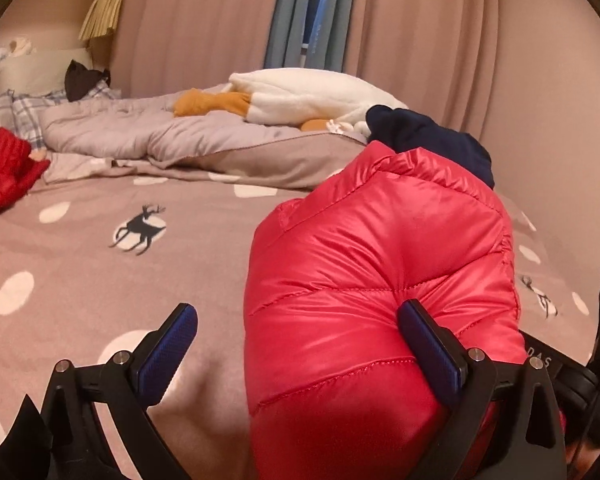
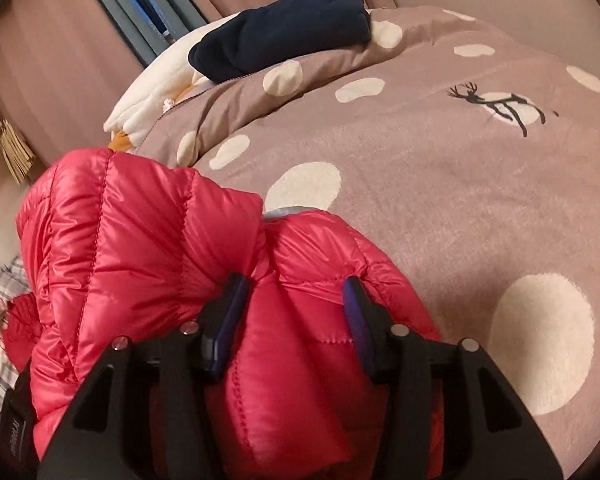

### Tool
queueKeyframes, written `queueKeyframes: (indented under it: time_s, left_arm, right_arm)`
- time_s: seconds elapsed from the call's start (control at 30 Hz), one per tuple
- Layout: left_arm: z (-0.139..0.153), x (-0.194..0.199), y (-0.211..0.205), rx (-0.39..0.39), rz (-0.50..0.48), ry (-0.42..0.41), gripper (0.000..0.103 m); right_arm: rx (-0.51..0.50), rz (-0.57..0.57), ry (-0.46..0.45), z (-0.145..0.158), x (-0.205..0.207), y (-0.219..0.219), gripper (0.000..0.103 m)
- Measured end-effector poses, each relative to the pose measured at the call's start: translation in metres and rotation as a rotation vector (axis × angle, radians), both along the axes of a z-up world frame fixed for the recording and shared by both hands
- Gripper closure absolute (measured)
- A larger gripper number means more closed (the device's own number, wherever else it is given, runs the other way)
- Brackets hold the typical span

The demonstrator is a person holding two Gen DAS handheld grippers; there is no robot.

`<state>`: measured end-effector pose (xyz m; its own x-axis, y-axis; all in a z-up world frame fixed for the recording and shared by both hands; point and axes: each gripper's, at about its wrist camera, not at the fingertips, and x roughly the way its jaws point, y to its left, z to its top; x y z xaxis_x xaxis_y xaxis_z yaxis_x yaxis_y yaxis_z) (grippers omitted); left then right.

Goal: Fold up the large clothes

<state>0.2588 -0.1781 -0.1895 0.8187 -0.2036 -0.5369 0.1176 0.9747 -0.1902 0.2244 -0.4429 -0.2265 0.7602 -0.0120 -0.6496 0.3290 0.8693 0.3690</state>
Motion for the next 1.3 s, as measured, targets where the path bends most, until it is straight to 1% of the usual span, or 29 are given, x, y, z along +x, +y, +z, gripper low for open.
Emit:
queueKeyframes:
  time_s: [0.1,0.13,0.2,0.33,0.37,0.7,0.8,0.87,0.9,0.97,1.0,1.03,1.07,1.1,1.13,1.17,1.2,1.23,1.27,1.3]
  left_arm:
    - [-0.005,0.005,0.007,-0.052,-0.017,0.026,0.003]
    - [-0.009,0.006,0.011,-0.089,-0.024,0.040,0.003]
    - [-0.012,0.008,0.012,-0.098,-0.028,0.041,0.003]
    - [-0.011,0.000,0.001,-0.015,-0.002,-0.020,0.003]
    - [-0.012,0.000,0.000,-0.006,0.001,-0.027,0.003]
    - [-0.013,-0.004,-0.007,0.035,0.025,-0.071,0.003]
    - [-0.010,-0.006,-0.007,0.043,0.039,-0.080,0.003]
    - [-0.003,-0.010,-0.008,0.079,0.042,-0.090,0.003]
    - [0.001,-0.013,-0.007,0.092,0.033,-0.108,0.003]
    - [0.010,-0.018,-0.002,0.095,-0.002,-0.105,0.003]
    - [0.015,-0.019,0.004,0.068,-0.031,-0.079,0.003]
    - [0.018,-0.019,0.010,0.037,-0.041,-0.058,0.003]
    - [0.020,-0.018,0.017,-0.009,-0.041,-0.028,0.003]
    - [0.022,-0.017,0.028,-0.087,-0.030,0.015,0.003]
    - [0.021,-0.018,0.043,-0.219,-0.019,0.071,0.003]
    - [0.020,-0.019,0.053,-0.315,-0.026,0.105,0.003]
    - [0.019,-0.020,0.061,-0.386,-0.036,0.133,0.003]
    - [0.019,-0.021,0.067,-0.424,-0.046,0.158,0.003]
    - [0.020,-0.021,0.069,-0.437,-0.055,0.169,0.002]
    - [0.021,-0.022,0.072,-0.450,-0.074,0.179,0.001]
  right_arm:
    - [-0.066,-0.015,0.011,0.002,0.001,0.009,0.056]
    - [-0.077,-0.020,0.010,0.001,0.001,0.011,0.056]
    - [-0.085,-0.028,0.008,-0.001,0.000,0.010,0.056]
    - [-0.143,-0.048,0.017,-0.001,0.001,0.014,0.056]
    - [-0.155,-0.054,0.018,-0.001,0.002,0.015,0.056]
    - [-0.185,-0.072,0.025,0.000,0.006,0.013,0.056]
    - [-0.194,-0.081,0.024,0.003,0.004,0.015,0.054]
    - [-0.208,-0.105,0.026,0.007,0.000,0.016,0.047]
    - [-0.209,-0.120,0.021,0.009,-0.003,0.016,0.043]
    - [-0.207,-0.194,0.027,0.015,-0.014,0.014,0.016]
    - [-0.182,-0.214,0.027,0.017,-0.020,0.011,0.013]
    - [-0.122,-0.213,0.022,0.018,-0.026,0.005,0.010]
    - [-0.069,-0.202,0.017,0.020,-0.031,0.000,0.010]
    - [-0.017,-0.186,0.012,0.021,-0.035,-0.004,0.010]
    - [0.029,-0.164,0.008,0.024,-0.040,-0.007,0.010]
    - [0.053,-0.144,-0.002,0.029,-0.046,-0.008,0.009]
    - [0.061,-0.136,-0.024,0.035,-0.055,-0.009,0.008]
    - [0.059,-0.138,-0.045,0.041,-0.062,-0.009,0.004]
    - [0.056,-0.143,-0.071,0.047,-0.071,-0.009,0.000]
    - [0.055,-0.149,-0.090,0.053,-0.078,-0.009,0.000]
